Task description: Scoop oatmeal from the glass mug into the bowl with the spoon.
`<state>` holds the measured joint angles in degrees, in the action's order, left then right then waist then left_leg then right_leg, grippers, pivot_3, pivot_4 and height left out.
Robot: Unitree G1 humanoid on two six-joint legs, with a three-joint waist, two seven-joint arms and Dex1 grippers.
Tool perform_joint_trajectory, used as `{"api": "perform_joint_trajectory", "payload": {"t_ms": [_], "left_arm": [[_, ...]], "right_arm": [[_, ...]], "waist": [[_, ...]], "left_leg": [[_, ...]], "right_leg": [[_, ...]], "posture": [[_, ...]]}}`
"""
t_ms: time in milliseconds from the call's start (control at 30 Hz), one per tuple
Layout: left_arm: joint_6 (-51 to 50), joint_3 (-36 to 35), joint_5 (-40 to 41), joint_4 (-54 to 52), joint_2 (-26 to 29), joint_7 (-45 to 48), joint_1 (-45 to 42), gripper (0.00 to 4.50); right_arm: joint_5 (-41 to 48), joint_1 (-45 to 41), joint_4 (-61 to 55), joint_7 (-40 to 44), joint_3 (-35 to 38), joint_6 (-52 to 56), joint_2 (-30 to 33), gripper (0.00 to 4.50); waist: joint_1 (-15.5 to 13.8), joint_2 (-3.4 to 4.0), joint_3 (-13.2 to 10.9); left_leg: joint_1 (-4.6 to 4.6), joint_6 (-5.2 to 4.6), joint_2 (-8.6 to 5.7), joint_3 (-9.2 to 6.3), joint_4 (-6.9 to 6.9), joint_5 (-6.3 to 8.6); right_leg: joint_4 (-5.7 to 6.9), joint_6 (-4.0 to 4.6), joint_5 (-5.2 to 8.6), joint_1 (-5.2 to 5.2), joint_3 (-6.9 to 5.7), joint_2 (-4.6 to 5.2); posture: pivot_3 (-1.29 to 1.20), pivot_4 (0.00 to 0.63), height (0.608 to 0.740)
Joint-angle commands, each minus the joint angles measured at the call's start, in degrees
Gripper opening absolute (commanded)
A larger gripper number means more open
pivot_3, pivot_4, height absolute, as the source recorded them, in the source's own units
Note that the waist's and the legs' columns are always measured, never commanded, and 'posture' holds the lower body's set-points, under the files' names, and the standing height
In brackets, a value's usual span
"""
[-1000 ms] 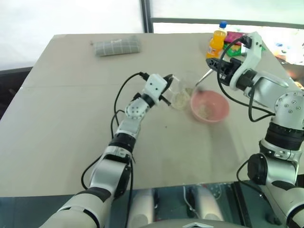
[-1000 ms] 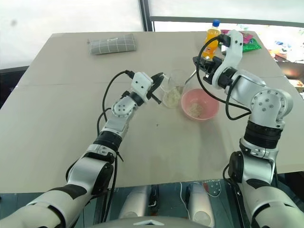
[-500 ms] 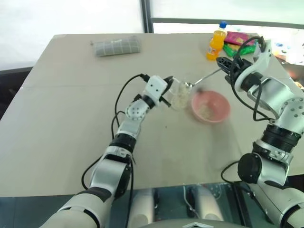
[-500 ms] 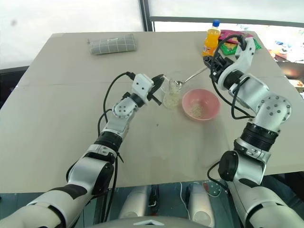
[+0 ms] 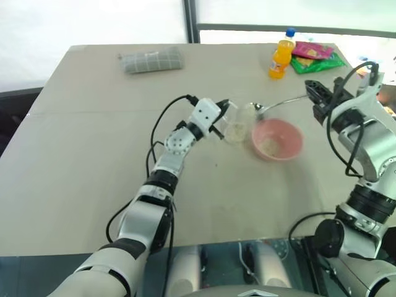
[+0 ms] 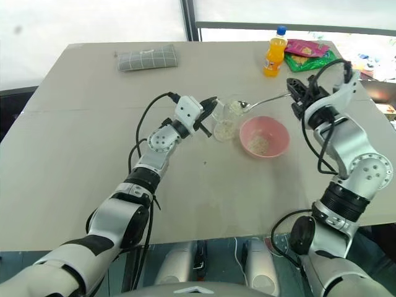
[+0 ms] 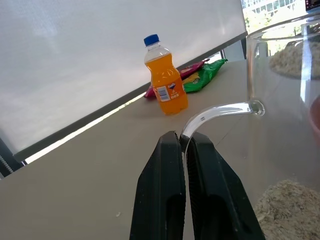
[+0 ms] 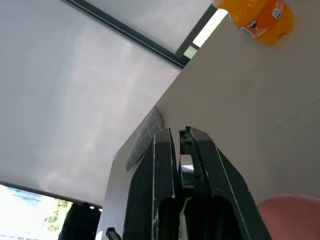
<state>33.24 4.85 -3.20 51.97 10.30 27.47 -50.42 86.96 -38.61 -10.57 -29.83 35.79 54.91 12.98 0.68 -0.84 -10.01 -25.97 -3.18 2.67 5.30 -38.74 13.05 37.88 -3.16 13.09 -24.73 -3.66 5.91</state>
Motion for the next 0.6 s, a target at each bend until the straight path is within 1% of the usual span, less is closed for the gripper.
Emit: {"api": "perform_joint_trajectory", "payload": {"t_ms": [33, 233, 600], "left_arm": [[2.3, -0.8, 0.8, -0.5, 0.3, 0.4, -2.2, 0.02], [2.9, -0.7, 0.8, 0.4, 0.0, 1.0, -2.2, 0.02], [3.7, -0.9, 0.9, 2.9, -0.1, 1.9, -2.9, 0.02]], "right_arm": [[4.2, 1.1, -1.9, -1.7, -0.3, -3.8, 2.5, 0.0], [10.1, 3.5, -2.5, -3.3, -2.2, -7.7, 5.1, 0.0], [16.1, 8.8, -5.2, -4.1, -3.0, -13.8, 10.7, 0.0]], "waist": [[0.0, 0.0, 0.0], [0.0, -0.01, 0.0], [-0.1, -0.01, 0.0]], "left_leg": [[0.0, 0.0, 0.0, 0.0, 0.0, 0.0], [0.0, 0.0, 0.0, 0.01, 0.0, 0.0], [0.0, -0.01, 0.0, 0.01, -0.01, 0.0]], "right_leg": [[0.01, 0.0, 0.0, 0.0, 0.0, 0.0], [0.0, 0.0, 0.0, 0.0, 0.01, 0.0], [-0.01, -0.01, 0.0, 0.01, 0.02, 0.0]], "posture": [[0.0, 0.15, 0.718], [0.0, 0.15, 0.718], [0.0, 0.15, 0.718]]}}
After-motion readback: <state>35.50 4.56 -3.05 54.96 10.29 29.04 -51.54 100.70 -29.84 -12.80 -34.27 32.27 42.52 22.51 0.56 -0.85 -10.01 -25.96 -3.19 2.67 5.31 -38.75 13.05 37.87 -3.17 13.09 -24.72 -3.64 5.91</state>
